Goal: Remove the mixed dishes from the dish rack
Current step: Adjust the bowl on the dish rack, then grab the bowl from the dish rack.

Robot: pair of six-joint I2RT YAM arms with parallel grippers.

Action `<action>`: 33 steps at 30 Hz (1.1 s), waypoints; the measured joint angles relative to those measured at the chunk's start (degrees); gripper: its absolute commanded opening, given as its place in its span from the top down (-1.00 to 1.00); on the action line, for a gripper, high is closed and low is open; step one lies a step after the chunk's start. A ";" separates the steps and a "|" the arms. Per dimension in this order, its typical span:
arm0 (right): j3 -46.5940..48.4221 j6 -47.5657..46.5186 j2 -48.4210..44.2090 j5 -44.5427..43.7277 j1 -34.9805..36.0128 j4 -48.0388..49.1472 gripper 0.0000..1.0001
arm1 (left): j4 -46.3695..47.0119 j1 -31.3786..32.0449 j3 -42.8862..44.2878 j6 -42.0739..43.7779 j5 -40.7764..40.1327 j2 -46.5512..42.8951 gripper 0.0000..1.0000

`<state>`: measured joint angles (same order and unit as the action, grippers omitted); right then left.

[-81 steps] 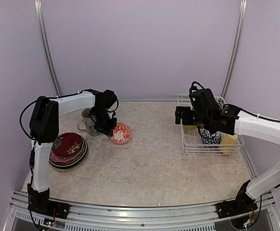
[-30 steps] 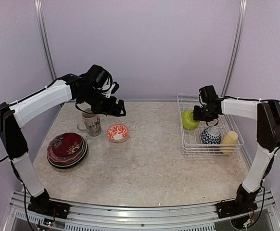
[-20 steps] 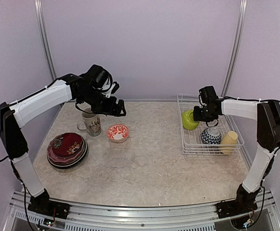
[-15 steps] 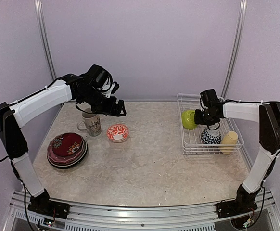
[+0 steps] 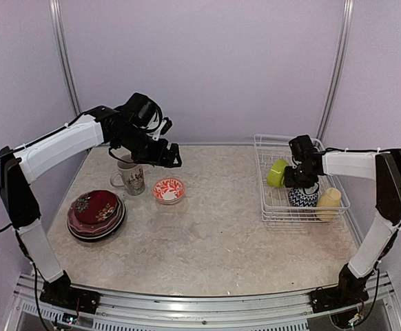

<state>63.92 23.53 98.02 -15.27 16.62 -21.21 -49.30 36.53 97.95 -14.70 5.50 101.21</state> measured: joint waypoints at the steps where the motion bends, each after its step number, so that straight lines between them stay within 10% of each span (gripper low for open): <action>1: 0.00 0.04 -0.13 -0.42 0.00 -0.24 0.12 | 0.00 0.15 0.00 0.00 0.00 0.00 -0.91; 7: -0.22 0.85 -2.03 -1.92 0.07 -2.64 0.02 | 0.02 0.83 0.00 0.04 -0.24 0.00 -0.91; 19: -7.58 6.78 -19.65 1.90 1.38 -0.85 -0.79 | 0.00 1.07 0.00 0.24 -0.81 0.00 -0.92; 33: -4.79 10.64 -10.73 3.28 1.38 -0.55 -0.21 | 0.00 1.75 0.00 0.24 -0.76 -0.20 -0.95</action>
<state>59.13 34.17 87.29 -11.99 18.00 -21.76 -49.30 38.28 97.95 -14.46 4.73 101.01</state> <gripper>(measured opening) 0.674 0.967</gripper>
